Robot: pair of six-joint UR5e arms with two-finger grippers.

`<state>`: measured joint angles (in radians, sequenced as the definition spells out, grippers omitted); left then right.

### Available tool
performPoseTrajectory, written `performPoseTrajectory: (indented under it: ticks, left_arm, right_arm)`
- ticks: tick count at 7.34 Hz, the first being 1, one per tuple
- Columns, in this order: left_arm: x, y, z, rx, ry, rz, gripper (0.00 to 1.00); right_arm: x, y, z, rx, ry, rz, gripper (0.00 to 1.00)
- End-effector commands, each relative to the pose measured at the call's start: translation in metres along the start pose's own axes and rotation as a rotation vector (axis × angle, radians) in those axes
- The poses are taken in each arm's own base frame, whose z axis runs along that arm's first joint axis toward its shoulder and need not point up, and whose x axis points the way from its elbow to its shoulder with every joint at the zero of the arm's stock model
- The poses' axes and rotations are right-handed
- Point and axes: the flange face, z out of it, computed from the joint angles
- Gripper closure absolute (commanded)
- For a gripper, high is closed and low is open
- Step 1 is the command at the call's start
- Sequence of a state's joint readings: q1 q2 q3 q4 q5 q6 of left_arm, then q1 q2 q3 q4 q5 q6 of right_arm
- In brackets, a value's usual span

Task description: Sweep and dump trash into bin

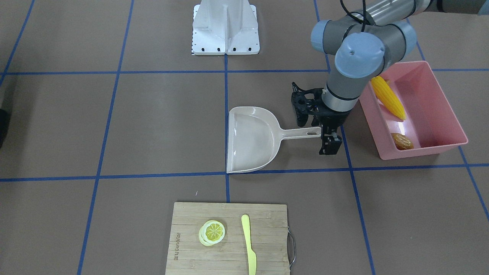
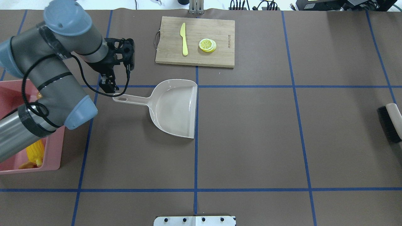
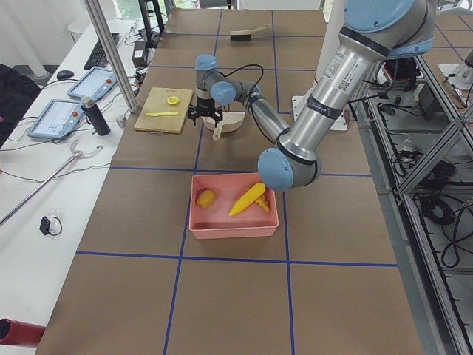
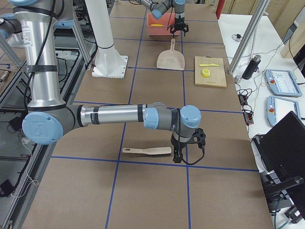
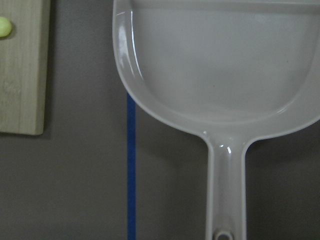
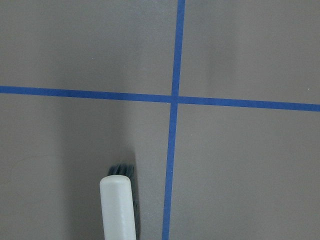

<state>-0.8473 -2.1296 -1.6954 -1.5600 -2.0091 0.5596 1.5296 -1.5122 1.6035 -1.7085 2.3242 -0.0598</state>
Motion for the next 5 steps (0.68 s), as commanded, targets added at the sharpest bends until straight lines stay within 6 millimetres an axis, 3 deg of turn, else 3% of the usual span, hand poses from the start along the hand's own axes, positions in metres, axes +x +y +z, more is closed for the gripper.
performPoseTrajectory:
  ticks: [1, 2, 3, 5]
  left_arm:
    - [-0.045, 0.065, -0.030, -0.026, -0.063, -0.138, 0.01]
    - [-0.060, 0.121, -0.033, -0.058, -0.068, -0.217, 0.01]
    - [-0.070, 0.157, -0.034, -0.054, -0.027, -0.284, 0.01]
    - [-0.084, 0.208, -0.055, -0.063, 0.093, -0.448, 0.01]
  right_arm:
    - [0.000, -0.001, -0.001, 0.020, 0.006, -0.017, 0.00]
    - [-0.001, -0.001, -0.002, 0.023, 0.006, -0.022, 0.00]
    - [0.002, 0.001, 0.000, 0.018, 0.004, -0.015, 0.00]
    - [-0.002, 0.000, -0.003, 0.025, 0.006, -0.024, 0.00]
